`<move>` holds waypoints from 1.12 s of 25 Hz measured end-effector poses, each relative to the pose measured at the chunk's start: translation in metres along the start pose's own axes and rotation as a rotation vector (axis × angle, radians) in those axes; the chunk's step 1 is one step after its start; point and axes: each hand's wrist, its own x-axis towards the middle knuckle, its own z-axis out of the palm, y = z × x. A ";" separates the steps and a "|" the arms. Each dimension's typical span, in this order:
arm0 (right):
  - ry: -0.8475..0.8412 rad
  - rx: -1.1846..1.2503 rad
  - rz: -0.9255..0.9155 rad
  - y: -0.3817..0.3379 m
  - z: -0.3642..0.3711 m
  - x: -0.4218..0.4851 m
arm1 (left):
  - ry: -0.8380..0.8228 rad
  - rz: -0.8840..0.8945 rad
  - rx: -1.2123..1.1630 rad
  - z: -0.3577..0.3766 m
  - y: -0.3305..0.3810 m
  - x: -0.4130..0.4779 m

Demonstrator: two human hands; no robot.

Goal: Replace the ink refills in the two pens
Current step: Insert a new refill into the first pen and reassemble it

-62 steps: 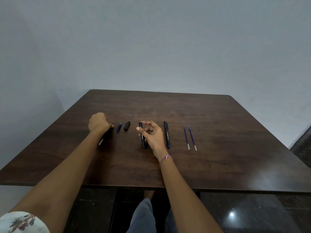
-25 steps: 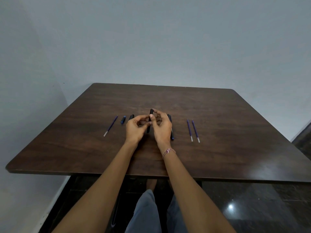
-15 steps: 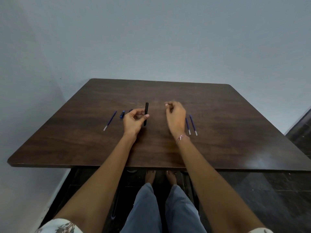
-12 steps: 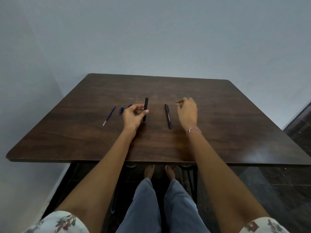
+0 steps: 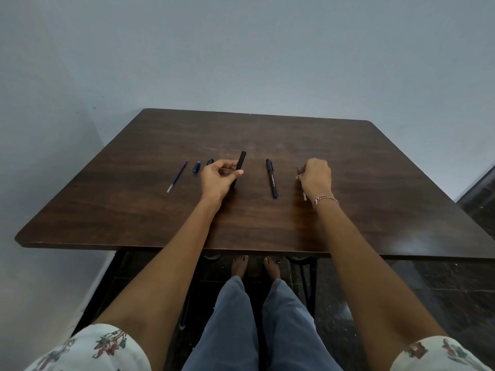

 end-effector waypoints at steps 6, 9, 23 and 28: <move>0.008 -0.022 0.011 -0.007 0.005 -0.003 | -0.020 0.000 0.014 0.000 0.002 -0.002; -0.002 0.082 0.052 -0.010 0.005 -0.003 | -0.031 0.006 0.030 0.000 0.003 -0.002; 0.173 1.447 0.303 -0.036 0.028 -0.005 | -0.083 0.084 0.177 0.002 0.001 0.000; 0.241 1.643 0.247 -0.027 0.035 -0.009 | -0.103 0.123 0.212 0.002 -0.002 0.001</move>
